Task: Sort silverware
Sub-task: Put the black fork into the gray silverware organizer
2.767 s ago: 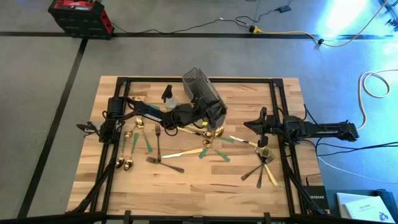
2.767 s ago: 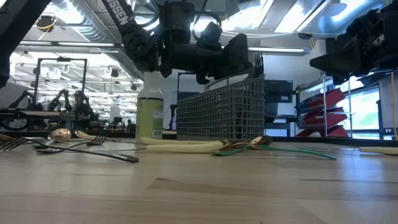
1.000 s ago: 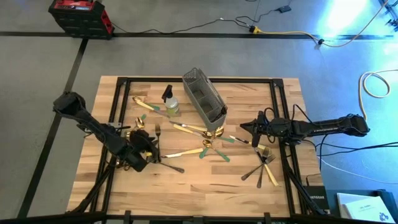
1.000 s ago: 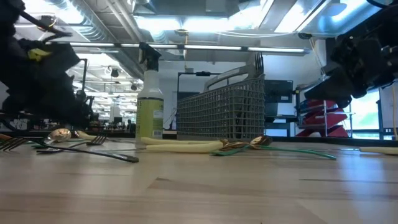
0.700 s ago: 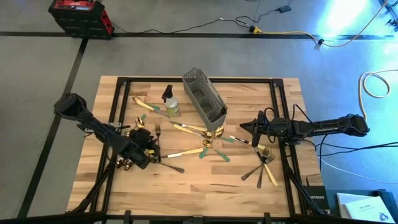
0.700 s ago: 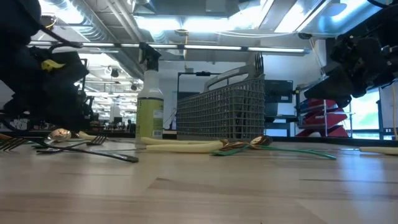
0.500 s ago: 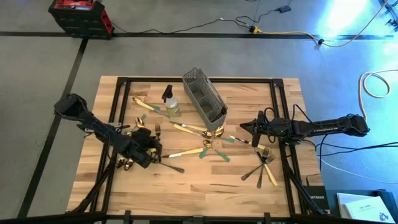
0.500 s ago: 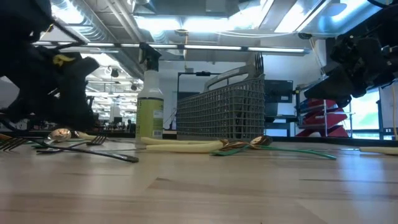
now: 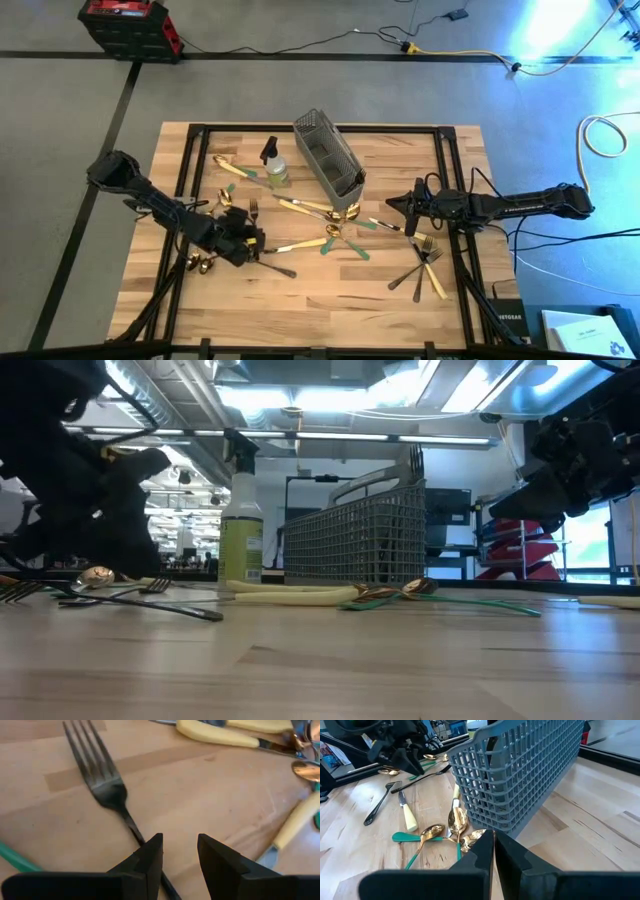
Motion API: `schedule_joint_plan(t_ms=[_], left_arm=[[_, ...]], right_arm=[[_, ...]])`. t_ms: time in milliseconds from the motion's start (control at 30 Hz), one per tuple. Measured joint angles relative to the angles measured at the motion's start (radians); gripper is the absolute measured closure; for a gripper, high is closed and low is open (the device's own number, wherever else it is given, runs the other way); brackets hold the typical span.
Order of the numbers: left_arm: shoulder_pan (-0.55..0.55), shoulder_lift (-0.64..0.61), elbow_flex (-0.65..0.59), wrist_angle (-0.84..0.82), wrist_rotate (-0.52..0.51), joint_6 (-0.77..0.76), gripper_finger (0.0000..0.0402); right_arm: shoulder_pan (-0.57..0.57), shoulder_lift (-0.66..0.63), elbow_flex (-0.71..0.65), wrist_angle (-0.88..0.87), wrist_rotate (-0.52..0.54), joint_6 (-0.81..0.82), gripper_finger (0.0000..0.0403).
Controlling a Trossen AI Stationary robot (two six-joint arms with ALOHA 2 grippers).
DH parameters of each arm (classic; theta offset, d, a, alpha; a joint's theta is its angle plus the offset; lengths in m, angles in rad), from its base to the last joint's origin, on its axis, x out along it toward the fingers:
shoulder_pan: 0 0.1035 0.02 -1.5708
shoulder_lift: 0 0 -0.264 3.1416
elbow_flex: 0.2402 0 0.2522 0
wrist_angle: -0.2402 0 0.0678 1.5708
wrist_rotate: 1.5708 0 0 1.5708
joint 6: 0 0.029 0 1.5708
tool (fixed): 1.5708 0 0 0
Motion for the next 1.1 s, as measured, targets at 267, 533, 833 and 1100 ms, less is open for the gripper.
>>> schedule_joint_plan(t_ms=[267, 533, 833, 1100], left_arm=[[-0.013, 0.0, 0.156, -0.334, -0.069, -0.078, 0.0289], [-0.064, 0.113, 0.184, -0.39, 0.025, -0.274, 0.0316], [-0.141, 0.242, 0.304, -0.556, -0.02, -0.38, 0.0318], [-0.108, 0.284, 0.312, -0.572, -0.049, -0.35, 0.0294]], right_arm=[[0.0, 0.0, 0.0, 0.0, 0.0, -0.001, 0.0403], [0.0, 0.0, 0.0, -0.007, 0.0, -0.001, 0.0403], [0.0, 0.0, 0.0, -0.005, -0.006, 0.0, 0.0403], [0.0, 0.0, 0.0, -0.006, -0.007, 0.0, 0.0403]])
